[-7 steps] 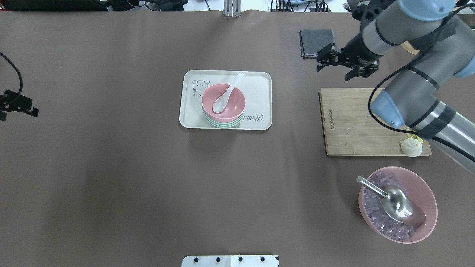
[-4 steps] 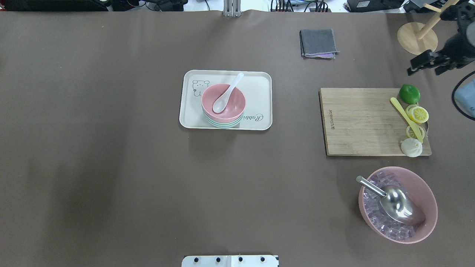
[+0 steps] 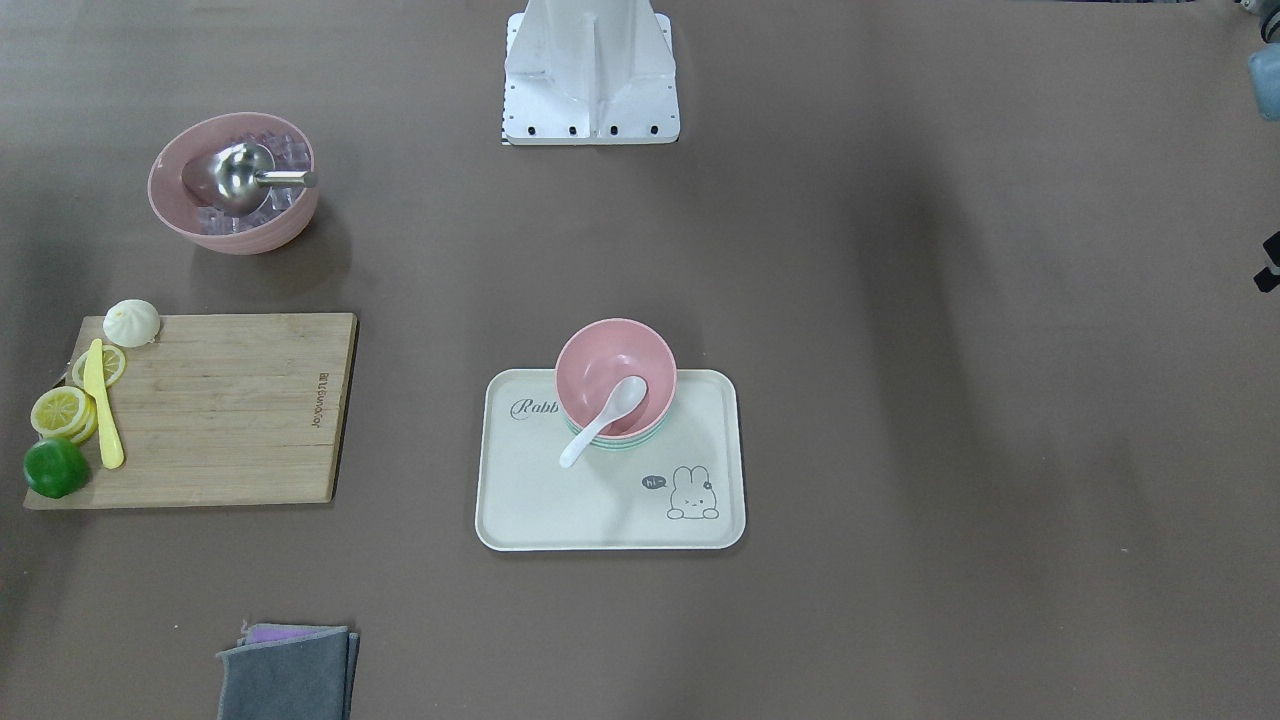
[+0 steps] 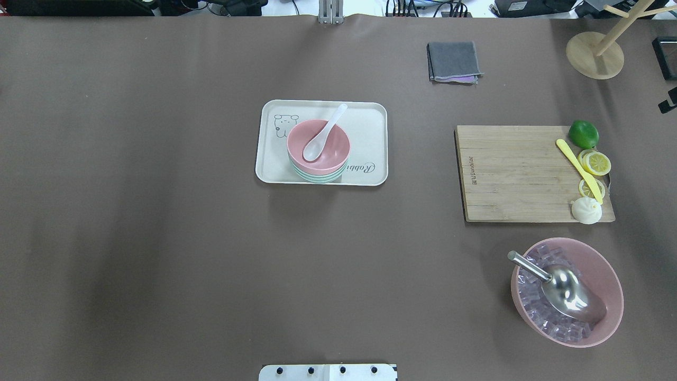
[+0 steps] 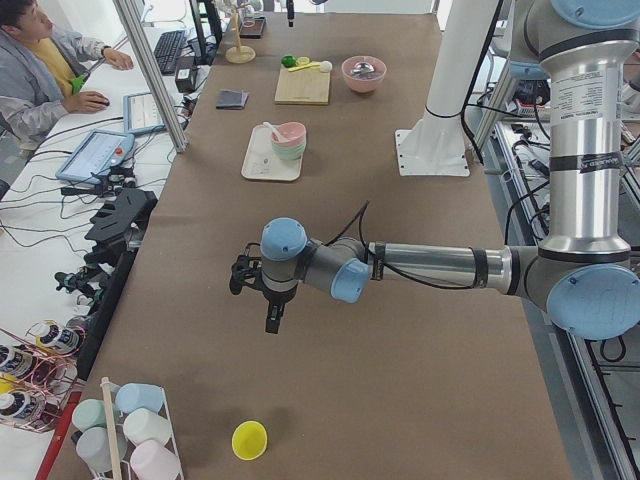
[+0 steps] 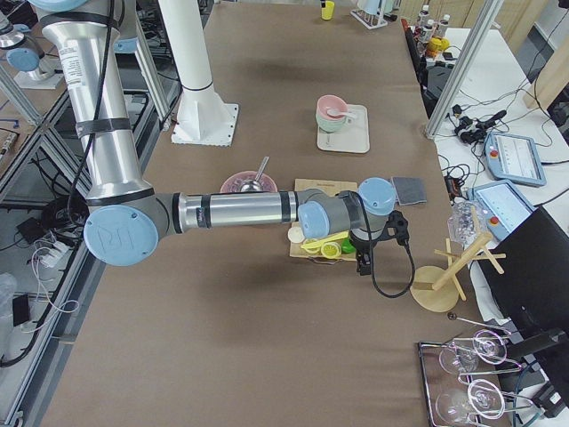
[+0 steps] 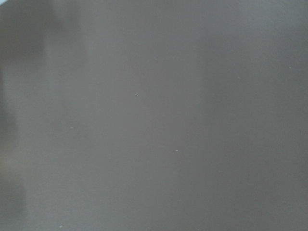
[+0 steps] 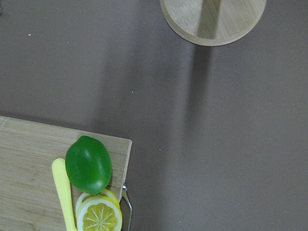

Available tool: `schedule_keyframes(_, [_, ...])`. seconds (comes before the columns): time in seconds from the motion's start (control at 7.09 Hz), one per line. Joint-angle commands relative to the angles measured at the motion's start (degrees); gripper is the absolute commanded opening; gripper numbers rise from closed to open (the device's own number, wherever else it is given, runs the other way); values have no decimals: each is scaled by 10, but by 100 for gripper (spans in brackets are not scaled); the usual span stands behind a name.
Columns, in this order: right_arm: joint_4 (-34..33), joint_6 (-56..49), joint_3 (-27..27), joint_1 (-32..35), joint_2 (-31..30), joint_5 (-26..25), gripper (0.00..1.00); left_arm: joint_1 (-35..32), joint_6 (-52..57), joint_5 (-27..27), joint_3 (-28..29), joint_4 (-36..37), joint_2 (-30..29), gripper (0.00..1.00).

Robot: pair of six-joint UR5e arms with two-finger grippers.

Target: Stack pink bowl on green and place spoon

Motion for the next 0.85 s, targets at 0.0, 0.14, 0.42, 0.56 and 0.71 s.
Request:
schedule_keyframes(0.0, [3,1,-21,8,9,-26,100,-2,-1,-3,-12,-6,-8,98])
schedule_keyframes(0.14, [3,1,-16,11,4,-25,100,-2,0,-3,-26,-6,-3,98])
schedule_keyframes(0.42, [5,1,-15,11,0,-27,100,-3,2,-4,-37,-6,26,98])
schedule_keyframes(0.56, [5,1,-10,10,-8,-26,100,-5,4,-4,-42,-7,37,98])
schedule_keyframes(0.71, [5,0,-9,11,-15,-30,100,-4,5,-4,-30,-8,48,98])
